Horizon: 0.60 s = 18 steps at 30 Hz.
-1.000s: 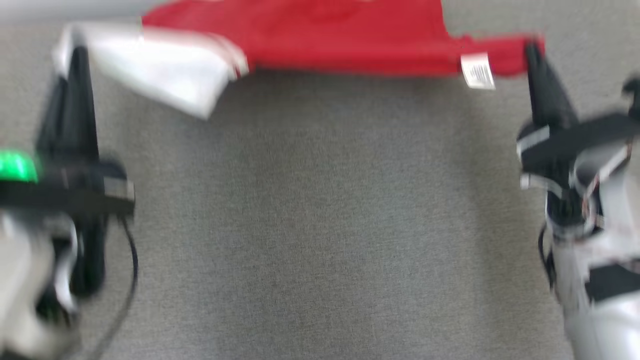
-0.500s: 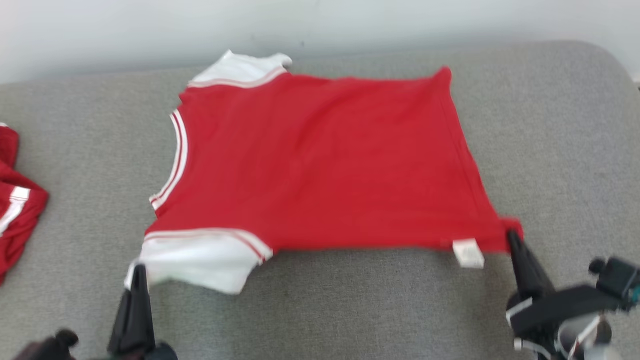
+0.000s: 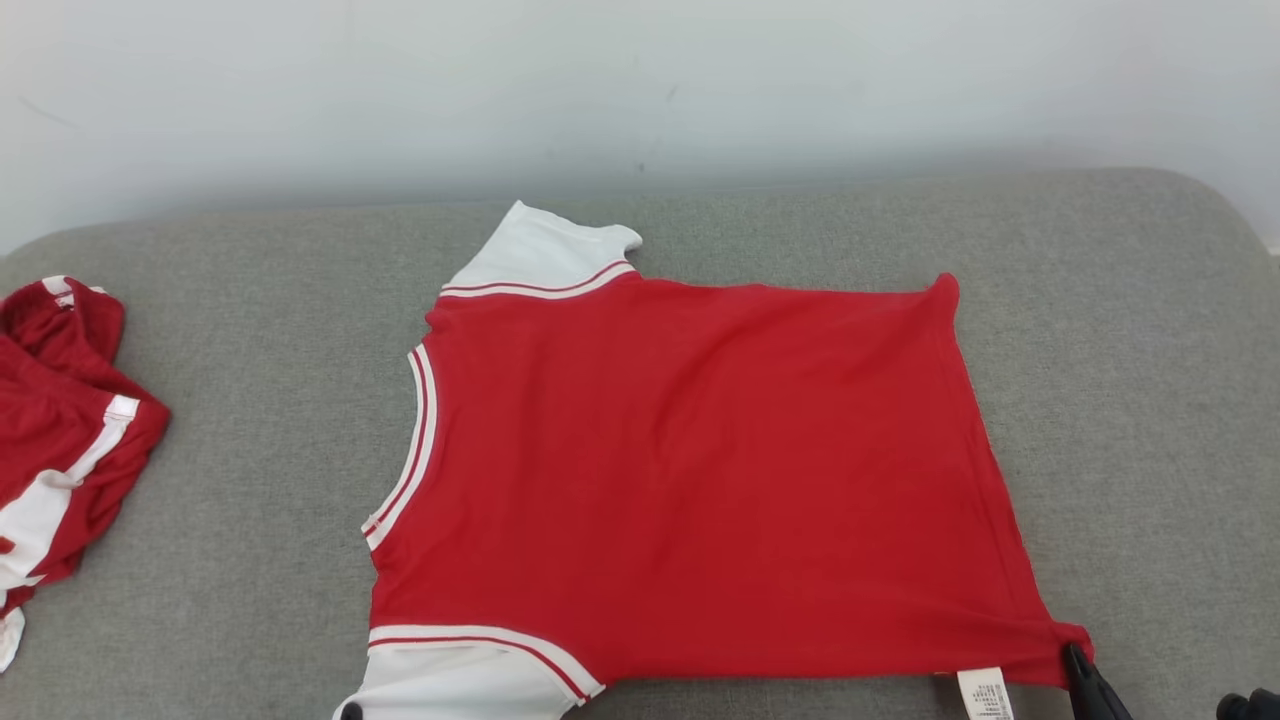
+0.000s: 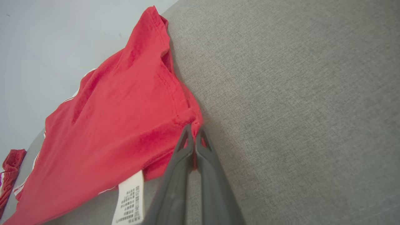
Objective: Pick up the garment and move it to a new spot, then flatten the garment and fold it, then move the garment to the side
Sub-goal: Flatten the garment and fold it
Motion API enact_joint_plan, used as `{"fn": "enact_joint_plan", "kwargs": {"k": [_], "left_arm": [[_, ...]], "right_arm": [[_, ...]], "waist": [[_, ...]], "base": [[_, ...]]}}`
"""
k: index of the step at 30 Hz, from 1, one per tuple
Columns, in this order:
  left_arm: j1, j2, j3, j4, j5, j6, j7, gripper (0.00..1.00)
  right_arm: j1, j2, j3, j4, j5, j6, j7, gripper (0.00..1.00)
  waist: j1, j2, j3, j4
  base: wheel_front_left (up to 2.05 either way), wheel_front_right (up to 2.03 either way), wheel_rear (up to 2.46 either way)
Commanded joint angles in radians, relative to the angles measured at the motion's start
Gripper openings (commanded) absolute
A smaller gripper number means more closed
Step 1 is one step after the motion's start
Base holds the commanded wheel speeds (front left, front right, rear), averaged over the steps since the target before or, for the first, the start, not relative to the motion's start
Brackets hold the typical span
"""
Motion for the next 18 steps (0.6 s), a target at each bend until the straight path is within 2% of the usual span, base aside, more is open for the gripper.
{"fn": "enact_joint_plan", "kwargs": {"k": [1, 9, 18], "left_arm": [[0.004, 0.01, 0.002, 0.0, 0.014, 0.001, -0.001, 0.0], [-0.101, 0.049, 0.0, -0.02, 0.043, -0.01, 0.03, 0.0], [-0.301, 0.101, -0.029, 0.062, 0.068, -0.065, 0.113, 0.0]], "right_arm": [[0.004, 0.008, 0.001, -0.004, 0.001, -0.002, -0.006, 0.0], [-0.077, 0.012, 0.045, -0.005, 0.018, -0.002, -0.008, 0.0], [-0.214, -0.001, 0.084, 0.064, 0.011, -0.002, -0.001, 0.0]], "waist": [[0.0002, 0.0001, -0.007, 0.003], [0.0002, 0.0001, 0.004, -0.037], [0.0002, 0.0001, 0.035, -0.074]], "base": [[0.0, 0.0, 0.0], [0.0, 0.0, 0.0], [0.0, 0.0, 0.0]]}}
